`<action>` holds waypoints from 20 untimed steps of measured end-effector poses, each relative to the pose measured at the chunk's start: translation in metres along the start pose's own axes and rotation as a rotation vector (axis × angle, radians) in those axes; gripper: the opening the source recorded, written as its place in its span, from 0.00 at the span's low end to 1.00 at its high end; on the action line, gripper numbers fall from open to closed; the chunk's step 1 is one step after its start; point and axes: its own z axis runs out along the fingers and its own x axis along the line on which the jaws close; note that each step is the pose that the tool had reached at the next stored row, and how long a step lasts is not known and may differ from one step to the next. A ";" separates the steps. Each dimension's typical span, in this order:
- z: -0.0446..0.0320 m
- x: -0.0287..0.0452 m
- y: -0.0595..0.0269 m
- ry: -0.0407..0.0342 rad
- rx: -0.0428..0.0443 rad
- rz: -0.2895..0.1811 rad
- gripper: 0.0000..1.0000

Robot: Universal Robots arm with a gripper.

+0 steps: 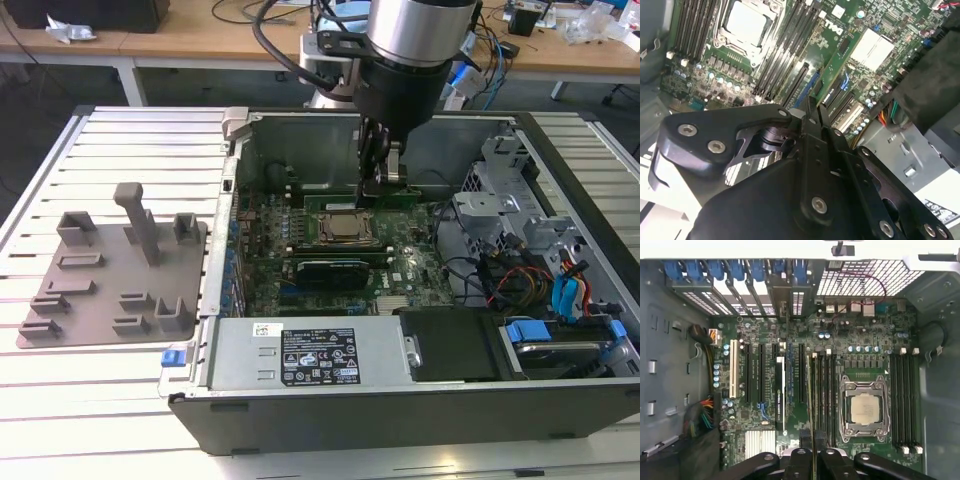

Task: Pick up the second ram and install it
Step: 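Insert the second ram into the second slot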

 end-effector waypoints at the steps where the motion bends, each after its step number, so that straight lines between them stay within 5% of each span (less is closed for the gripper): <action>1: 0.0027 -0.0004 -0.0007 0.0000 -0.0002 0.000 0.13; 20: 0.0592 -0.0064 -0.0124 0.0001 -0.0028 0.000 0.13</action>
